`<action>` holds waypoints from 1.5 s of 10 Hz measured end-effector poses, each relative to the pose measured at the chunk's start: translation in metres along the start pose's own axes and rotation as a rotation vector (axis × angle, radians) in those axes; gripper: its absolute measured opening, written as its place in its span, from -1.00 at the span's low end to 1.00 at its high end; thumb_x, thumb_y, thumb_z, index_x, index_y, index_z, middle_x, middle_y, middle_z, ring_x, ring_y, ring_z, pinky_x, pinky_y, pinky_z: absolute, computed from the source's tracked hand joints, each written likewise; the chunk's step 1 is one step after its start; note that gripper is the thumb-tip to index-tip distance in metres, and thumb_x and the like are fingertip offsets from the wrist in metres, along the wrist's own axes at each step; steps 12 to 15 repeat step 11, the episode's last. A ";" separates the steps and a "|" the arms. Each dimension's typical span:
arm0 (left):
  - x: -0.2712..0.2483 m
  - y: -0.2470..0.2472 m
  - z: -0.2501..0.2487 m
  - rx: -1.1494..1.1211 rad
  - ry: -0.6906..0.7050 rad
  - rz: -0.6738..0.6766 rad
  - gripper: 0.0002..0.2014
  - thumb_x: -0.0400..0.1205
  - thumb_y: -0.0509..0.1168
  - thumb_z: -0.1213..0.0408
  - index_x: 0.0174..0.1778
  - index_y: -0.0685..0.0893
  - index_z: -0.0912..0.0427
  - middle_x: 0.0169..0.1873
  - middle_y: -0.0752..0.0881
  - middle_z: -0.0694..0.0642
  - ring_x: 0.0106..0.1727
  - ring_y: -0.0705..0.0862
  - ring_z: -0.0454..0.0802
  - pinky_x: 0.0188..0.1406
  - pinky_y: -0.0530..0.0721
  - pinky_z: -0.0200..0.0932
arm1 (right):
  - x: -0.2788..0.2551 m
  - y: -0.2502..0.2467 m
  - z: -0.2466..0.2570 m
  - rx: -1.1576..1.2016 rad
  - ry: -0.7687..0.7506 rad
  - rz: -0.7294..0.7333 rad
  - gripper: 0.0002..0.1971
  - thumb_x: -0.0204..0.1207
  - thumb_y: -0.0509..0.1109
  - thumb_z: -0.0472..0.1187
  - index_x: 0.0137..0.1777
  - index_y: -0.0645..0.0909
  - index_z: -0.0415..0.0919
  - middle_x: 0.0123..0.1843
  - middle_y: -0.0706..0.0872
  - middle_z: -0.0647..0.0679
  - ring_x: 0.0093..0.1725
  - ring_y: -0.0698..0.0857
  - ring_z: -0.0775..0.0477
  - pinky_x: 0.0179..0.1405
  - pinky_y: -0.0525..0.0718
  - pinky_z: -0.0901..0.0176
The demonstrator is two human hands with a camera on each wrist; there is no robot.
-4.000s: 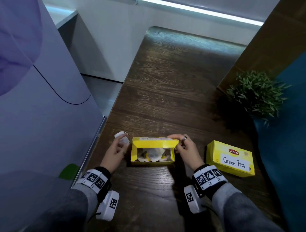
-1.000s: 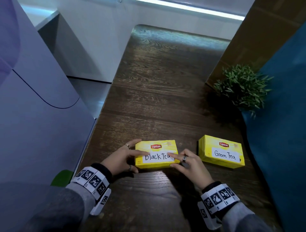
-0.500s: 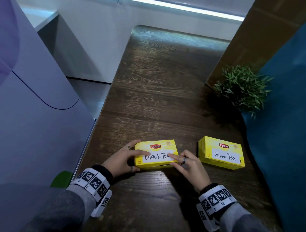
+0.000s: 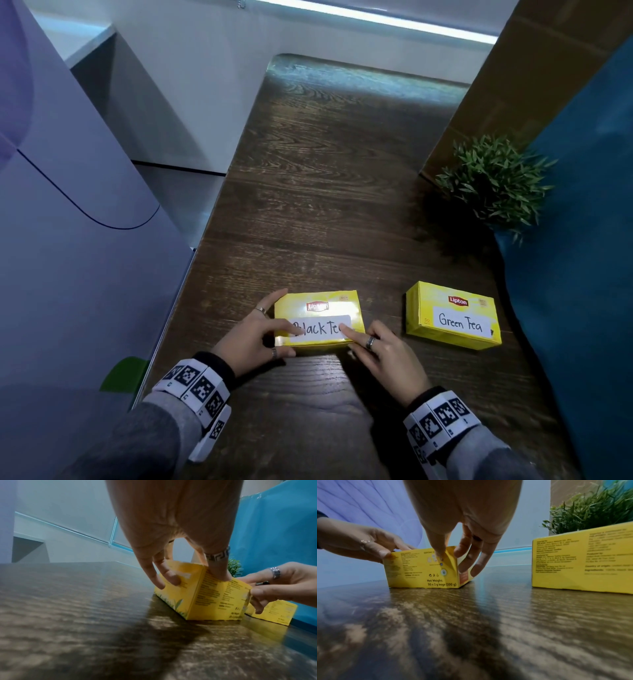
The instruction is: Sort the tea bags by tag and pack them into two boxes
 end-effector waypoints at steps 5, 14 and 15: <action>0.048 0.023 -0.028 0.097 -0.090 -0.095 -0.41 0.59 0.32 0.41 0.44 0.43 -0.28 0.66 -0.20 -0.01 0.66 0.09 0.01 0.39 0.23 -0.36 | -0.004 -0.010 -0.027 -0.072 0.374 0.119 -0.42 0.64 0.18 -0.05 0.62 0.08 0.14 0.34 0.45 -0.01 0.10 0.65 -0.07 -0.08 0.62 0.07; 0.052 0.039 -0.039 -0.100 0.000 0.048 -0.27 0.60 0.18 0.55 0.39 0.32 -0.47 0.61 0.06 -0.15 0.62 0.17 -0.08 0.55 0.26 -0.21 | -0.016 -0.038 -0.021 -0.100 0.406 0.119 -0.52 0.63 0.19 -0.06 0.53 0.24 0.15 0.40 0.50 0.15 0.16 0.66 0.09 0.05 0.66 0.17; 0.052 0.039 -0.039 -0.100 0.000 0.048 -0.27 0.60 0.18 0.55 0.39 0.32 -0.47 0.61 0.06 -0.15 0.62 0.17 -0.08 0.55 0.26 -0.21 | -0.016 -0.038 -0.021 -0.100 0.406 0.119 -0.52 0.63 0.19 -0.06 0.53 0.24 0.15 0.40 0.50 0.15 0.16 0.66 0.09 0.05 0.66 0.17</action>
Point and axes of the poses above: each hand's wrist, its own x-axis towards the middle knuckle, its own y-axis out of the palm, z = x × y, the point moved 7 cm from there along x, towards the middle knuckle
